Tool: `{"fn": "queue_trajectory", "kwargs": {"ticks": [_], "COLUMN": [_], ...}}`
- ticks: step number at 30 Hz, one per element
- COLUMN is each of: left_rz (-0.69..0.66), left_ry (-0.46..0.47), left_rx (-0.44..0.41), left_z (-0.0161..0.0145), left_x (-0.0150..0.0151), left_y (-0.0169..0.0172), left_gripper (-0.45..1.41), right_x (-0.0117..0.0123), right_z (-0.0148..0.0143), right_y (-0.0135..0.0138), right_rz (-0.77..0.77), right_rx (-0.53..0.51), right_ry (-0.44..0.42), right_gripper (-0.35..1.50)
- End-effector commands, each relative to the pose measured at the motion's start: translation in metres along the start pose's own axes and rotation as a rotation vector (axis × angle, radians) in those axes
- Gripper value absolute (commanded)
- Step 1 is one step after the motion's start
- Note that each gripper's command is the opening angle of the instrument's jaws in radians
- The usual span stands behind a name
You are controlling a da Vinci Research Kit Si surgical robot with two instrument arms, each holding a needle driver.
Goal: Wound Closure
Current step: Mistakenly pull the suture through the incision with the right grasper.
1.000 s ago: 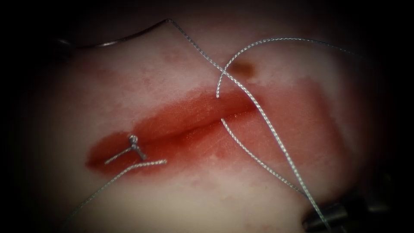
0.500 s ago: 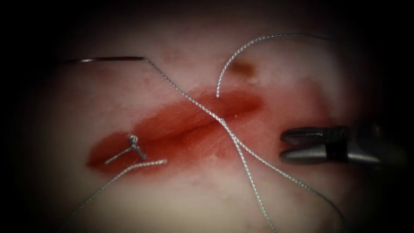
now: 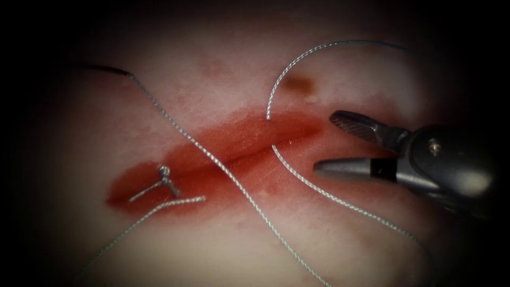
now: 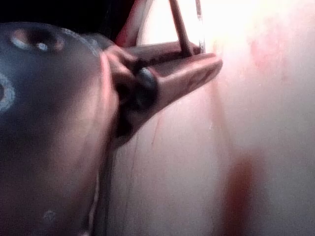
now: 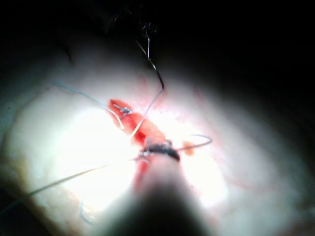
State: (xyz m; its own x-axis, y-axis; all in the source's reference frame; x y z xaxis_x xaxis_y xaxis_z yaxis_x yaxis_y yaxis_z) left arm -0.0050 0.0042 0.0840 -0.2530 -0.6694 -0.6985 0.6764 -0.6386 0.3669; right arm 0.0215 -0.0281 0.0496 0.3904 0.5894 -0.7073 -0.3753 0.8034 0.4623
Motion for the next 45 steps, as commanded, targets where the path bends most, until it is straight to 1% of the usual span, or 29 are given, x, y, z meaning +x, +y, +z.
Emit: {"fn": "queue_trajectory", "kwargs": {"ticks": [1,2,3,5,7,8,10,11,12,14,15,17,20,21,22,24,25,26,27,28,29,33,34,35,37,40,41,42,45], "left_rz": [0.002,0.002,0.003,0.006,0.007,0.007,0.008,0.008,0.010,0.011,0.013,0.015,0.024,0.024,0.024,0.024,0.025,0.026,0.026,0.026,0.020,0.021,0.021,0.021,0.021,0.021,0.022,0.022,0.023], "left_ry": [-0.001,0.015,0.034,0.047,0.050,0.050,0.051,0.054,0.054,0.057,0.060,0.061,0.062,0.062,0.062,0.062,0.061,0.062,0.062,0.062,0.063,0.063,0.063,0.066,0.068,0.068,0.071,0.072,0.073], "left_rx": [0.008,0.019,0.028,0.037,0.035,0.035,0.034,0.033,0.032,0.030,0.028,0.027,0.026,0.026,0.026,0.027,0.027,0.026,0.026,0.026,0.026,0.025,0.025,0.024,0.022,0.022,0.020,0.020,0.019], "left_z": [-0.0004,-0.0003,-0.0002,0.0002,0.0004,0.0005,0.0006,0.0006,0.0007,0.0007,0.0009,0.0010,0.0010,0.0010,0.0010,0.0011,0.0012,0.0012,0.0012,0.0012,0.0012,0.0012,0.0013,0.0013,0.0013,0.0014,0.0014,0.0015,0.0015], "left_x": [-0.0007,-0.0006,-0.0005,-0.0002,0.0000,0.0001,0.0001,0.0002,0.0002,0.0002,0.0003,0.0003,0.0003,0.0003,0.0003,0.0003,0.0003,0.0003,0.0003,0.0003,0.0004,0.0004,0.0004,0.0005,0.0005,0.0005,0.0006,0.0006,0.0007], "left_y": [-0.0011,-0.0012,-0.0013,-0.0014,-0.0015,-0.0016,-0.0016,-0.0016,-0.0017,-0.0017,-0.0017,-0.0017,-0.0017,-0.0017,-0.0017,-0.0017,-0.0017,-0.0017,-0.0017,-0.0017,-0.0017,-0.0017,-0.0017,-0.0017,-0.0018,-0.0018,-0.0018,-0.0019,-0.0019], "left_gripper": [-0.45,-0.45,-0.45,-0.45,-0.45,-0.45,-0.45,-0.45,-0.45,-0.45,-0.45,-0.45,-0.45,-0.45,-0.45,-0.45,-0.45,-0.45,-0.45,-0.45,-0.45,-0.45,-0.45,-0.45,-0.45,-0.45,-0.45,-0.45,-0.45], "right_x": [0.0010,0.0008,0.0006,0.0001,-0.0002,-0.0004,-0.0005,-0.0005,-0.0006,-0.0006,-0.0007,-0.0007,-0.0007,-0.0006,-0.0006,-0.0006,-0.0006,-0.0006,-0.0006,-0.0006,-0.0008,-0.0014,-0.0017,-0.0018,-0.0019,-0.0020,-0.0021,-0.0022,-0.0022], "right_z": [0.0011,0.0014,0.0019,0.0031,0.0037,0.0041,0.0043,0.0045,0.0049,0.0050,0.0052,0.0055,0.0054,0.0054,0.0053,0.0052,0.0051,0.0049,0.0047,0.0047,0.0045,0.0049,0.0051,0.0053,0.0056,0.0059,0.0061,0.0062,0.0060], "right_y": [-0.0003,-0.0005,-0.0008,-0.0016,-0.0020,-0.0022,-0.0023,-0.0023,-0.0025,-0.0025,-0.0026,-0.0027,-0.0026,-0.0026,-0.0026,-0.0025,-0.0024,-0.0023,-0.0022,-0.0022,-0.0020,-0.0020,-0.0021,-0.0021,-0.0020,-0.0019,-0.0019,-0.0019,-0.0019], "right_rz": [0.000,0.003,0.004,-0.009,-0.015,-0.016,-0.017,-0.017,-0.017,-0.012,-0.012,-0.013,-0.013,-0.012,-0.012,-0.012,-0.012,-0.014,-0.015,-0.015,-0.018,-0.015,-0.019,-0.014,-0.008,-0.004,0.000,-0.002,0.000], "right_rx": [0.003,-0.002,-0.009,-0.011,-0.016,-0.015,-0.011,-0.008,-0.013,-0.015,-0.014,-0.017,-0.016,-0.015,-0.014,-0.013,-0.010,-0.018,-0.021,-0.021,-0.018,-0.024,-0.026,-0.029,-0.033,-0.039,-0.042,-0.042,-0.029], "right_ry": [-0.002,-0.016,-0.043,-0.137,-0.170,-0.175,-0.175,-0.175,-0.174,-0.173,-0.173,-0.172,-0.172,-0.173,-0.173,-0.173,-0.174,-0.173,-0.172,-0.172,-0.171,-0.170,-0.169,-0.168,-0.166,-0.165,-0.163,-0.163,-0.165], "right_gripper": [-0.18,-0.15,-0.20,-0.18,-0.16,-0.10,-0.08,0.00,0.27,0.29,0.20,0.24,0.44,0.44,0.34,0.34,0.52,0.64,0.51,0.51,0.39,0.39,0.36,0.24,0.24,0.17,0.07,-0.35,-0.35]}}
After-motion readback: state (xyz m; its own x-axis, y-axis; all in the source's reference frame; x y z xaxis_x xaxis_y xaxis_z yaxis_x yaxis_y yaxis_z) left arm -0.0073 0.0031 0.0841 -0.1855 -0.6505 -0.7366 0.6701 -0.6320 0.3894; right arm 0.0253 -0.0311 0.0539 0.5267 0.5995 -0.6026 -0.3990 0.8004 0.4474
